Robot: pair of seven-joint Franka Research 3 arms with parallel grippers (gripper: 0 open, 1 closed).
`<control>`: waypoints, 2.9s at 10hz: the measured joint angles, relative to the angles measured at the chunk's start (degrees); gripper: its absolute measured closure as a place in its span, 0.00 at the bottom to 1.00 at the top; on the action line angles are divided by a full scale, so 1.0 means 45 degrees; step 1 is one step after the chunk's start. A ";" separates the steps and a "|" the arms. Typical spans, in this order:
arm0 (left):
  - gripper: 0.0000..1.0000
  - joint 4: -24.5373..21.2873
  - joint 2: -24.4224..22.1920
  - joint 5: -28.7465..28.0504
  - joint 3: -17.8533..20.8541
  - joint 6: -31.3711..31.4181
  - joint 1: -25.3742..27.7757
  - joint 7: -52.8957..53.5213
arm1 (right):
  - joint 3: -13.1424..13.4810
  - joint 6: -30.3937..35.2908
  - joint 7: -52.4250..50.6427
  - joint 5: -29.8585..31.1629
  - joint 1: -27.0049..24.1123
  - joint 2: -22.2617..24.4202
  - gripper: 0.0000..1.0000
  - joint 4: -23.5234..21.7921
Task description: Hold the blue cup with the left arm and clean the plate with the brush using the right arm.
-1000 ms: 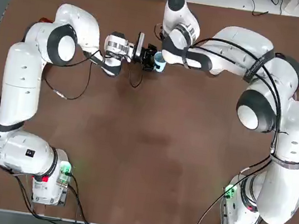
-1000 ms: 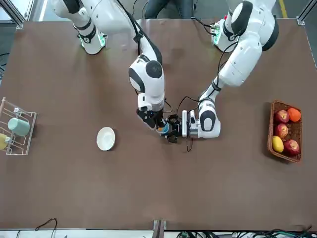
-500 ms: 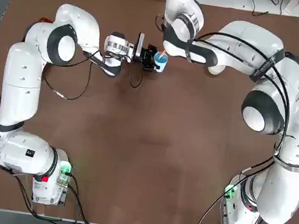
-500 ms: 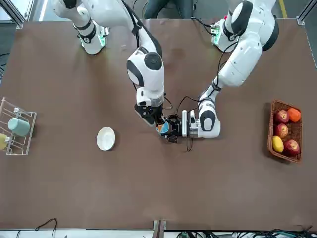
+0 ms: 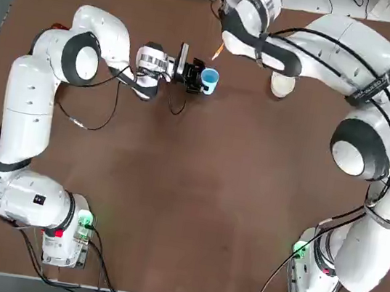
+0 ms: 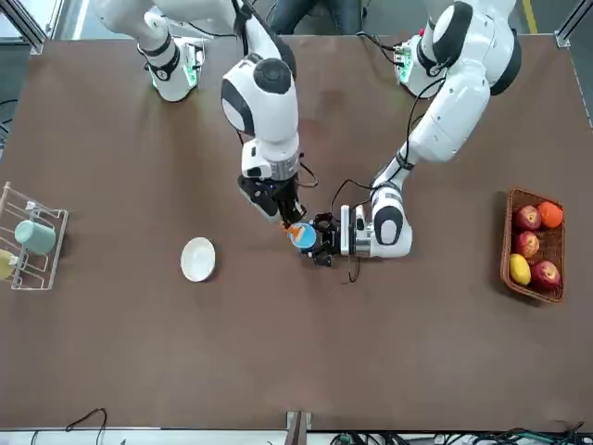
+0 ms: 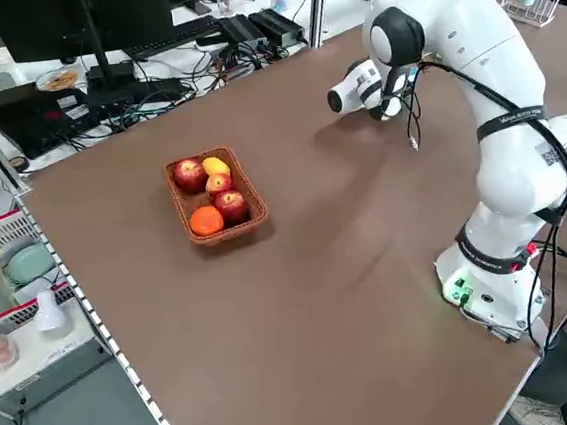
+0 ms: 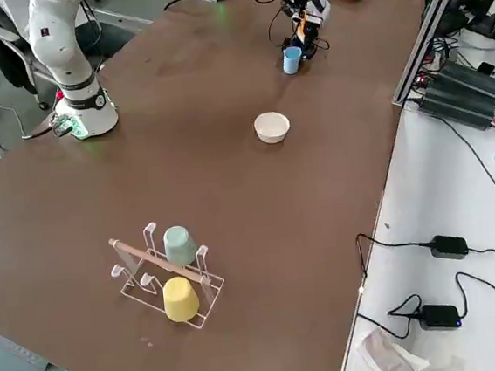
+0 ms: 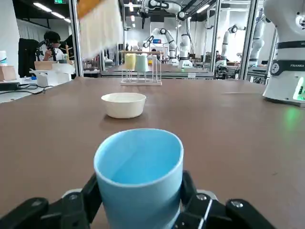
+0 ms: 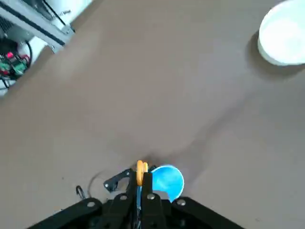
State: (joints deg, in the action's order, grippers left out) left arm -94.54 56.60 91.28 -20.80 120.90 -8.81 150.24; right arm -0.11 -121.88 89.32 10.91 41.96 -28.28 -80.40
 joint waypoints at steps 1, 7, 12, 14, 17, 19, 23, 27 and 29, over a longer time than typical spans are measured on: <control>0.32 -0.0002 0.0000 0.0000 -0.0001 0.0000 -0.0001 0.0001 | 0.0006 0.0111 -0.0478 -0.0156 -0.0363 0.0245 0.96 0.0003; 0.08 -0.0047 0.0001 0.0000 -0.0003 -0.0003 -0.0002 0.0003 | 0.0054 0.1524 -0.6911 -0.2569 -0.4381 0.1531 0.96 0.0015; 0.00 -0.0076 0.0000 0.0000 0.0004 -0.0005 0.0025 0.0003 | 0.0040 0.2710 -1.2509 -0.3964 -0.6976 0.1517 0.96 -0.0737; 0.00 -0.0123 -0.0007 -0.0001 0.0007 -0.0005 0.0117 0.0031 | -0.0027 0.1657 -1.3293 -0.4673 -0.6983 0.1498 0.96 -0.1425; 0.00 -0.0553 -0.0164 -0.0023 0.0008 -0.0004 0.0252 0.0127 | -0.0014 0.1507 -1.4623 -0.5515 -0.7244 0.1500 0.96 -0.1609; 0.00 -0.0794 -0.0373 -0.0044 0.0008 -0.0004 0.0443 0.0165 | -0.0028 0.1460 -1.5571 -0.5994 -0.7660 0.1517 0.96 -0.1775; 0.00 -0.0865 -0.0480 -0.0150 0.0007 -0.0008 0.0552 0.0172 | -0.0309 0.1023 -1.7014 -0.6686 -0.8406 0.1587 0.96 -0.2726; 0.00 -0.1025 -0.0554 -0.0261 0.0007 -0.0018 0.0797 0.0235 | -0.0590 -0.1231 -1.8191 -0.7021 -0.8360 0.1554 0.96 -0.4566; 0.00 -0.1127 -0.0690 -0.0274 0.0002 -0.0029 0.0927 0.0273 | -0.0574 -0.1738 -2.0218 -0.8429 -0.8413 0.1543 0.96 -0.5420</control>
State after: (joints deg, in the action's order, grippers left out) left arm -99.61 53.49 90.04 -20.80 120.77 -4.64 151.46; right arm -2.69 -129.70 -1.66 -27.02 4.10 -21.34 -104.79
